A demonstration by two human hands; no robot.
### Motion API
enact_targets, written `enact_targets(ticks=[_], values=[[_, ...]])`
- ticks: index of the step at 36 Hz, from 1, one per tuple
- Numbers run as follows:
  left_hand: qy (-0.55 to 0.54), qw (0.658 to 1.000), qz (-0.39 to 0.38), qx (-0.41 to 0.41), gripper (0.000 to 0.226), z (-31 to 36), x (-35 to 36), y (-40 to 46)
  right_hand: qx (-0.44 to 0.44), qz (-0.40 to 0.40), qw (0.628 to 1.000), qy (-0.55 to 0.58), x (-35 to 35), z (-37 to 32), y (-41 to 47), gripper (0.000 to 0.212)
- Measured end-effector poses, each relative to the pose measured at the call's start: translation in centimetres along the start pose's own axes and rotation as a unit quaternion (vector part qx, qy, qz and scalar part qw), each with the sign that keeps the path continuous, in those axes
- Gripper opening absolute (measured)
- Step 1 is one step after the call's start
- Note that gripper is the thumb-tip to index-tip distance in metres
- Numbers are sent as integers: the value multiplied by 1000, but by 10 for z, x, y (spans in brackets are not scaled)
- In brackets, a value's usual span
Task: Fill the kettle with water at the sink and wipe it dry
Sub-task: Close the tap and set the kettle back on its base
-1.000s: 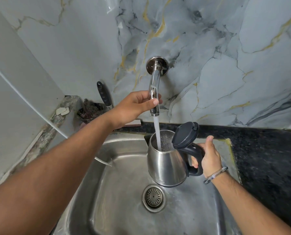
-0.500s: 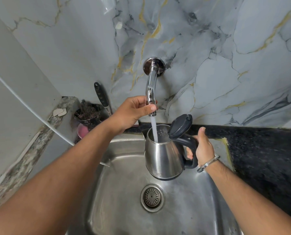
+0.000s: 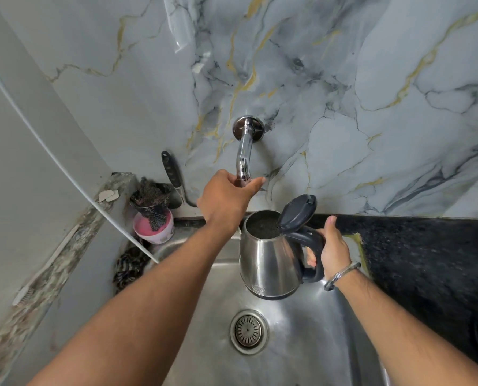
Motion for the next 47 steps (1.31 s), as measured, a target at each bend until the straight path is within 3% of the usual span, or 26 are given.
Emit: enact_targets(ticks=[6, 8, 12, 16, 18, 20, 24, 35, 47], values=[[37, 999, -11, 32, 44, 4, -5, -15, -34, 6, 999, 21, -16, -23, -29, 100], [41, 996, -44, 69, 40, 0, -4, -25, -49, 16, 999, 17, -24, -32, -42, 93], [21, 985, -126, 118, 38, -15, -6, -54, -38, 73, 997, 10, -48, -42, -68, 103], [2, 976, -195, 92, 55, -35, -5, -87, -49, 94, 993, 49, -63, -57, -98, 93], [-21, 968, -241, 70, 48, -42, -4, -106, -60, 90, 992, 63, -69, -67, -113, 93], [-63, 946, -315, 51, 39, -49, 2, -128, -66, 86, 991, 79, -76, -75, -128, 88], [-94, 911, -401, 19, 50, -59, 20, -170, -77, 89, 988, 98, -97, -82, -153, 89], [-137, 891, -434, 16, 54, -30, 84, -276, -106, 146, 981, 68, -210, -93, -203, 88], [-188, 880, -433, -60, 55, 38, 228, -406, -116, 154, 981, 5, -414, -102, -171, 93]])
Point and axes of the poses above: each hand's wrist, its own y-axis towards the middle knuckle, its own x-axis out of the palm, z = x × y, the point moved 7 cm from there along y, towards the middle knuckle, and after that the axes turned 14 degrees about -x, right-handed, at the moved point
